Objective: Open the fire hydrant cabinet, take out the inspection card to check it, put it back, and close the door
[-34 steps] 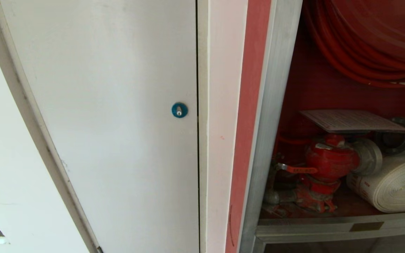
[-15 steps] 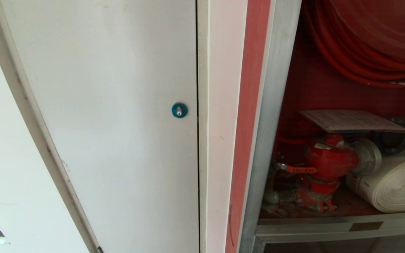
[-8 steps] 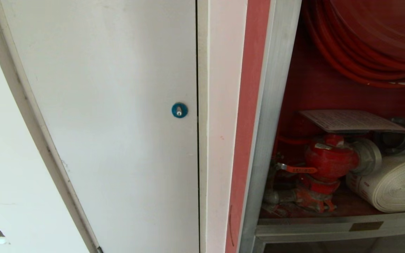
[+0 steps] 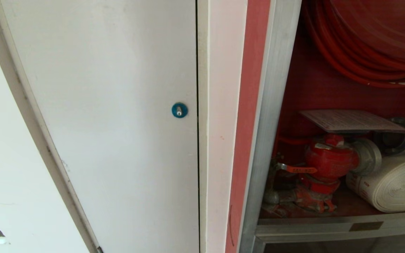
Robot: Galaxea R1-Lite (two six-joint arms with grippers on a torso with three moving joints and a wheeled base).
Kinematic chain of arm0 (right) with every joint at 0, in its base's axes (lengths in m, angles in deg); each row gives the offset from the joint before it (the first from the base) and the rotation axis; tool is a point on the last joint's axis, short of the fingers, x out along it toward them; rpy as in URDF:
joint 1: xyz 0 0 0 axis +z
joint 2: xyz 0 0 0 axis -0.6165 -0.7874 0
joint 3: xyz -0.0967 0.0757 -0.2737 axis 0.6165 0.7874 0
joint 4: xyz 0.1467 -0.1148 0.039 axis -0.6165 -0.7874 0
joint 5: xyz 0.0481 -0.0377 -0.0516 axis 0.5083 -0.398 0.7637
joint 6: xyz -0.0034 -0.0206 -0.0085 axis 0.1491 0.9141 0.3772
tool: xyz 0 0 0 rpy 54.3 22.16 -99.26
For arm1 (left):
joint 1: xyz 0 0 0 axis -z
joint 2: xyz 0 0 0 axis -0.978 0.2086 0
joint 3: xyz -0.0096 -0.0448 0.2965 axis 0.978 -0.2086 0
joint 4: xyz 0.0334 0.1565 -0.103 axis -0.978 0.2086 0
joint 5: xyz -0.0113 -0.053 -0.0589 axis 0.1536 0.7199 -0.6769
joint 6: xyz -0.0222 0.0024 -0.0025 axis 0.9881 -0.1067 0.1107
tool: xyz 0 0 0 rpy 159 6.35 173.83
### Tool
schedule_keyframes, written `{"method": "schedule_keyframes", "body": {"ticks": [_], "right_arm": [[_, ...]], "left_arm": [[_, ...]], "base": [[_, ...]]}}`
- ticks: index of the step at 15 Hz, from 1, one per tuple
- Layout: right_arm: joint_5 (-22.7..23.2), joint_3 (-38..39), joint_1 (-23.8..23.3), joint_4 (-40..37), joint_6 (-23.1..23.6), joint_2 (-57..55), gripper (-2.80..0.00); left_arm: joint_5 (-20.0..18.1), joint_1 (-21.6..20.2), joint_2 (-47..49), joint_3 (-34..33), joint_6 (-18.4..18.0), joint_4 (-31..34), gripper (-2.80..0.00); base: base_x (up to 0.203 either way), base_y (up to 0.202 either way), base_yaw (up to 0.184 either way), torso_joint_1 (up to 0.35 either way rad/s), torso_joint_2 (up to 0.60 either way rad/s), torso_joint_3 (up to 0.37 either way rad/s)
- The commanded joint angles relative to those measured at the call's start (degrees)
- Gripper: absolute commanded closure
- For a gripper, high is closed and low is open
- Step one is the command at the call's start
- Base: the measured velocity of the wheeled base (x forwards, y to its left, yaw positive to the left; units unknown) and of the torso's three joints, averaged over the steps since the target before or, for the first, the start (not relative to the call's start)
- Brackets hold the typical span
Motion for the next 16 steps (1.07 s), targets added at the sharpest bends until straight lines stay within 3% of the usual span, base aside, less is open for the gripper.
{"method": "schedule_keyframes", "body": {"ticks": [1, 13, 16], "right_arm": [[0.0, 2.3, 0.0, 1.5, 0.1, 0.0, 0.0], [2.8, 3.9, 0.2, 1.5, 0.4, 0.0, 0.0], [2.5, 3.9, 0.2, 1.8, -1.7, 0.0, 0.0]], "left_arm": [[0.0, 0.0, 0.1, 0.0, 0.0, 0.0, 0.0], [0.0, 0.0, 0.1, 0.0, 0.0, 0.0, 0.0], [0.0, 0.0, 0.1, 0.0, 0.0, 0.0, 0.0]], "base": [[0.0, 0.0, 0.0, 0.0, 0.0, 0.0], [0.0, 0.0, 0.0, 0.0, 0.0, 0.0], [0.0, 0.0, 0.0, 0.0, 0.0, 0.0]]}}
